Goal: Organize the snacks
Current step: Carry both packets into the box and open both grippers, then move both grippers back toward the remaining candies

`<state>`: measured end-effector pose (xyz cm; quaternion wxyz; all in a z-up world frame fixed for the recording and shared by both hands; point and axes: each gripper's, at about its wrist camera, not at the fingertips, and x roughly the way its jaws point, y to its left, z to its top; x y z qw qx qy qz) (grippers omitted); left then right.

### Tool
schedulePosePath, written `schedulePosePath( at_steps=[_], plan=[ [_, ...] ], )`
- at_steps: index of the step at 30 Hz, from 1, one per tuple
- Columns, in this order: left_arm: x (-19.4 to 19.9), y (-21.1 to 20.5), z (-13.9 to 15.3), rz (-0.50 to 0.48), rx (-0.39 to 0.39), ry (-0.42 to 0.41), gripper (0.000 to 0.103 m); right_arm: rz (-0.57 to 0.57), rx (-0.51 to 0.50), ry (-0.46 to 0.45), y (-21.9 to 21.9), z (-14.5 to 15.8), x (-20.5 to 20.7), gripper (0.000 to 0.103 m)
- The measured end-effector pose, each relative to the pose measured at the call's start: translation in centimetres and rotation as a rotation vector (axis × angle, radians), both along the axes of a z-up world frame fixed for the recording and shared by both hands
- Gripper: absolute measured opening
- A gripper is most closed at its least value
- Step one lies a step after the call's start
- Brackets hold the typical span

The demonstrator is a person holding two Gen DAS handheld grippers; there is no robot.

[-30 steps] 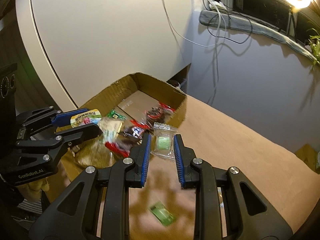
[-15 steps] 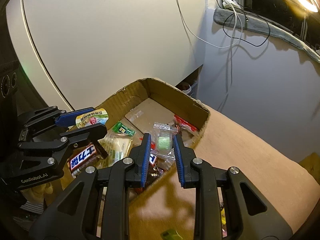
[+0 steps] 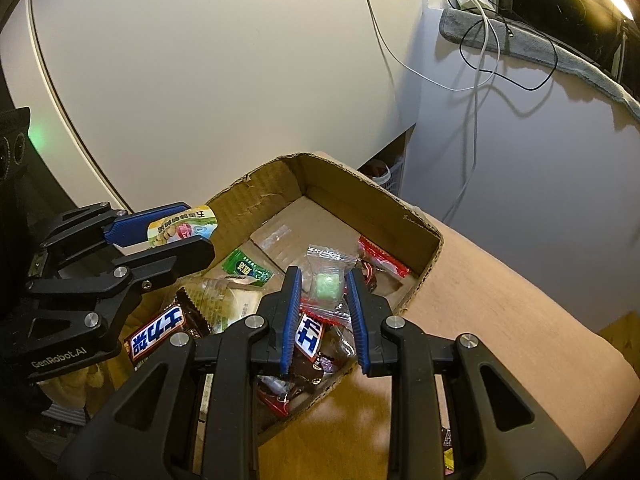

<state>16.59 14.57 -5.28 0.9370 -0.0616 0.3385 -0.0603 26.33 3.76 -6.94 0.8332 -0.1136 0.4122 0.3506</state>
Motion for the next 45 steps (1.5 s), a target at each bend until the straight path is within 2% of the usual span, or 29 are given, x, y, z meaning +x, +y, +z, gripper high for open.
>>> schedulePosePath(
  at_steps=[8, 10, 12, 16, 17, 18, 19, 21, 22, 25, 32, 38, 45],
  plan=[
    [0.2, 0.2, 0.1, 0.011, 0.007, -0.002, 0.038, -0.005, -0.008, 0.0, 0.1, -0.2, 0.3, 0.025],
    [0.2, 0.2, 0.1, 0.013, 0.01, -0.006, 0.038, -0.006, -0.01, 0.0, 0.1, -0.2, 0.4, 0.03],
    [0.2, 0.3, 0.2, 0.016, 0.01, -0.01, 0.038, -0.011, -0.013, -0.008, 0.0, -0.2, 0.4, 0.046],
    [0.3, 0.4, 0.2, 0.022, 0.01, -0.013, 0.039, -0.016, -0.011, -0.018, -0.1, 0.0, 0.4, 0.048],
    [0.3, 0.4, 0.2, 0.024, 0.012, -0.013, 0.041, -0.018, -0.014, -0.019, -0.1, 0.0, 0.4, 0.052],
    [0.3, 0.5, 0.2, 0.028, 0.013, -0.014, 0.047, -0.023, -0.02, -0.023, -0.1, -0.1, 0.5, 0.062],
    [0.2, 0.4, 0.2, 0.031, 0.015, -0.017, 0.054, -0.029, -0.023, -0.03, -0.2, 0.0, 0.5, 0.065],
    [0.1, 0.5, 0.2, 0.037, 0.016, -0.022, 0.059, -0.037, -0.03, -0.043, -0.3, 0.0, 0.5, 0.074],
    [0.1, 0.5, 0.2, 0.038, 0.017, -0.023, 0.061, -0.038, -0.031, -0.043, -0.3, 0.0, 0.5, 0.075],
    [0.2, 0.5, 0.3, 0.041, 0.019, -0.025, 0.067, -0.048, -0.04, -0.047, -0.5, 0.0, 0.5, 0.076],
    [-0.4, -0.1, 0.8, 0.042, 0.021, -0.037, 0.068, -0.066, -0.034, -0.045, -1.4, 0.3, 0.2, 0.076],
    [-1.4, -1.3, 1.6, 0.026, 0.023, -0.049, 0.068, -0.088, 0.004, -0.062, -3.0, 1.3, -1.0, 0.076],
    [-2.7, -3.4, 2.4, 0.005, 0.027, -0.056, 0.068, -0.134, 0.088, -0.007, -6.0, 1.9, -1.6, 0.076]
  ],
)
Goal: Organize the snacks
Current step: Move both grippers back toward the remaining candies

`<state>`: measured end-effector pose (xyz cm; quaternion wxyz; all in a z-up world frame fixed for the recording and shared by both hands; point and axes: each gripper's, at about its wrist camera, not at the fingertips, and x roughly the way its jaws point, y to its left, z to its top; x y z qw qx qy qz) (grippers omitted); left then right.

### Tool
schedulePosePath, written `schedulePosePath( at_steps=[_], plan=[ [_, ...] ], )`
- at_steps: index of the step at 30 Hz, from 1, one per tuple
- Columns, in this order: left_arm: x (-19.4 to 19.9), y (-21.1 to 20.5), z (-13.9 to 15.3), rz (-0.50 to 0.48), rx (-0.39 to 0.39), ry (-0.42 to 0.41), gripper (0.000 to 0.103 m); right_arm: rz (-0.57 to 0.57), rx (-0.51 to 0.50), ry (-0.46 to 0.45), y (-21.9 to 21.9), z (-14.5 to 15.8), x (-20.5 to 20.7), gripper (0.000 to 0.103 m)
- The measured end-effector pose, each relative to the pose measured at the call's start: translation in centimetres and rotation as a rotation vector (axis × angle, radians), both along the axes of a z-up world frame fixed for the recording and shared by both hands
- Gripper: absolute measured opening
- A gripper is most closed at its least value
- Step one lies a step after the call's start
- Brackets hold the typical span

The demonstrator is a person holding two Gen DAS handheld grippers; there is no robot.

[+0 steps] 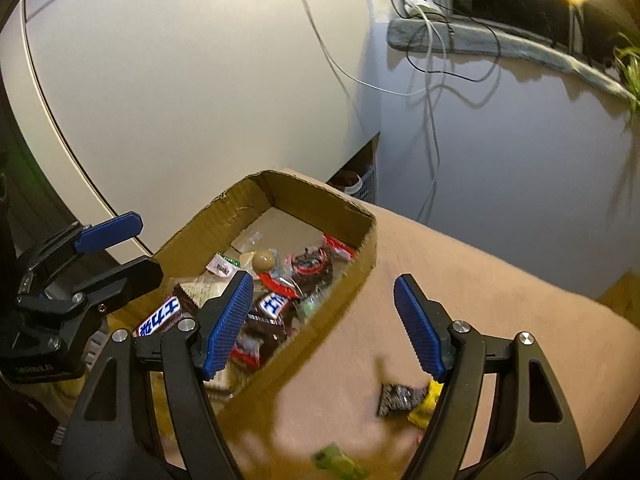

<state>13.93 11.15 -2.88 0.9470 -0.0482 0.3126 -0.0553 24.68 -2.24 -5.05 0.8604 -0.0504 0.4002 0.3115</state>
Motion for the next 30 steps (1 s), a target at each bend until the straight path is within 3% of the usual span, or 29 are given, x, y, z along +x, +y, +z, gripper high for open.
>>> schedulePosePath(
  at_steps=[14, 22, 30],
  plan=[
    [-2.7, -5.0, -0.7, -0.063, -0.016, 0.036, 0.068, -0.078, -0.1, -0.006, -7.5, -0.3, -2.4, 0.076],
    [-4.5, -8.7, -2.2, -0.13, -0.032, 0.079, 0.068, -0.086, -0.102, 0.055, -12.4, -2.0, -2.5, 0.076],
    [-5.5, -13.1, -4.3, -0.23, -0.013, 0.148, 0.051, -0.028, -0.135, 0.087, -13.4, -4.9, -3.5, 0.076]
  ],
)
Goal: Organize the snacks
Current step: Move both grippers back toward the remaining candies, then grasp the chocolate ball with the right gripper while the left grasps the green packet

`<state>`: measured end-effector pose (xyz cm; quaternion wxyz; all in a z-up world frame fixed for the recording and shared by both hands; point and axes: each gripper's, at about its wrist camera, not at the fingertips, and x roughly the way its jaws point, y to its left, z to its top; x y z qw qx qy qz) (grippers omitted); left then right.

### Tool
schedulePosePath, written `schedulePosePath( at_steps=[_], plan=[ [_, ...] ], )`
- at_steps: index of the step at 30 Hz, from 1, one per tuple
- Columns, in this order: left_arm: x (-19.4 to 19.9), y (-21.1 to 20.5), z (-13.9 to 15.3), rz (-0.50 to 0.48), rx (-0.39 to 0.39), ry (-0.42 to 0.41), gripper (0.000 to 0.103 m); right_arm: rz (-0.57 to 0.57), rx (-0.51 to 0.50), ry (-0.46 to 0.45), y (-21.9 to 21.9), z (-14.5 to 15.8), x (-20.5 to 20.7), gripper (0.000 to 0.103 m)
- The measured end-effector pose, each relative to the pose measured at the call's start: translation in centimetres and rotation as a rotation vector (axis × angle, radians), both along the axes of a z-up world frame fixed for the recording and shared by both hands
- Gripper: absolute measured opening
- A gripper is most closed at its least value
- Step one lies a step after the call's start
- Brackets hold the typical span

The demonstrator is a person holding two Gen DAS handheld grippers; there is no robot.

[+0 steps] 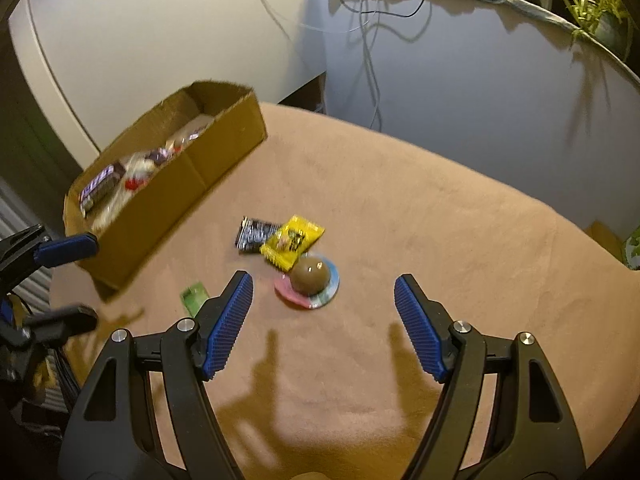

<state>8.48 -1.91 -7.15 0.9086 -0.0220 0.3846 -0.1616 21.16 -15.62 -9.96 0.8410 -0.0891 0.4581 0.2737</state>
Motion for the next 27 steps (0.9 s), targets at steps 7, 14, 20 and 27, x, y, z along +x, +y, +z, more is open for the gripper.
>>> schedulePosePath(
  at_steps=[7, 14, 20, 27],
  plan=[
    [1.2, -1.7, -2.6, -0.014, 0.037, 0.062, 0.049, 0.04, -0.001, 0.01, 0.5, -1.6, 0.2, 0.067],
    [2.5, -2.2, -3.8, 0.0, 0.079, 0.085, 0.049, 0.059, 0.019, 0.032, 1.4, -2.7, 0.9, 0.049],
    [3.4, -2.4, -4.9, 0.001, 0.099, 0.103, 0.049, 0.047, 0.01, 0.026, 2.0, -3.2, 1.4, 0.049],
    [3.7, -2.6, -6.0, -0.001, 0.115, 0.113, 0.048, 0.061, -0.016, 0.02, 2.6, -3.6, 1.5, 0.045]
  ],
)
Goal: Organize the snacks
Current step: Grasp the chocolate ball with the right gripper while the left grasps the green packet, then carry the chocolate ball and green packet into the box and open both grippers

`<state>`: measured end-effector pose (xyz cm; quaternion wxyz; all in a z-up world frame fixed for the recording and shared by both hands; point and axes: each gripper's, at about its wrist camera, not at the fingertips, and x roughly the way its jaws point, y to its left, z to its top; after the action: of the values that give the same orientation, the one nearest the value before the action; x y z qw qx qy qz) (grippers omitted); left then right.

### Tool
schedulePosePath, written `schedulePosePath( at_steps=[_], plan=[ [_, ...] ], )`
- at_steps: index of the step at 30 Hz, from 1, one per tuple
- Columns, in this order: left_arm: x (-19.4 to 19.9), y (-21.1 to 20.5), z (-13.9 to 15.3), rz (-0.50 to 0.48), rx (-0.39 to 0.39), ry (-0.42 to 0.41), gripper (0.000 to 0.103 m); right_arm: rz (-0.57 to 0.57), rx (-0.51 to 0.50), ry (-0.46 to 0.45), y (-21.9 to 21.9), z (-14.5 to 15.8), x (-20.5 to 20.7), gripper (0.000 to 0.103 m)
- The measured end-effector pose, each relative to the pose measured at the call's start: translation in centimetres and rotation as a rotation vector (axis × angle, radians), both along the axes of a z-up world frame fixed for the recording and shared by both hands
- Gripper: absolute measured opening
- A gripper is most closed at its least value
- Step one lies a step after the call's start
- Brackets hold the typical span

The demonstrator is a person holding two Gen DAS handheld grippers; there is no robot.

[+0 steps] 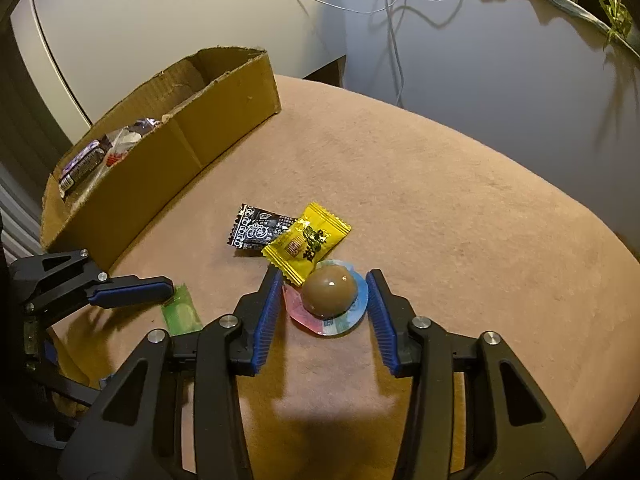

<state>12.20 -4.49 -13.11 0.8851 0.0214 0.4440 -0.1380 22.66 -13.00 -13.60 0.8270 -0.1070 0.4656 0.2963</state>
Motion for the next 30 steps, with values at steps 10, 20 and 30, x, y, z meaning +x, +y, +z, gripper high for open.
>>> schedulePosePath(
  at_steps=[10, 20, 30],
  plan=[
    [0.2, 0.0, -0.2, -0.01, 0.008, -0.014, 0.022, 0.014, -0.002, -0.016, -0.2, 0.0, -0.1, 0.039],
    [0.3, 0.6, -0.1, 0.003, -0.035, -0.007, 0.005, 0.0, 0.007, -0.028, -1.2, 0.5, -0.8, 0.032],
    [-0.2, 0.7, 0.6, 0.006, -0.063, -0.028, 0.004, -0.033, 0.035, -0.041, -2.3, 1.1, -1.2, 0.03]
  ],
)
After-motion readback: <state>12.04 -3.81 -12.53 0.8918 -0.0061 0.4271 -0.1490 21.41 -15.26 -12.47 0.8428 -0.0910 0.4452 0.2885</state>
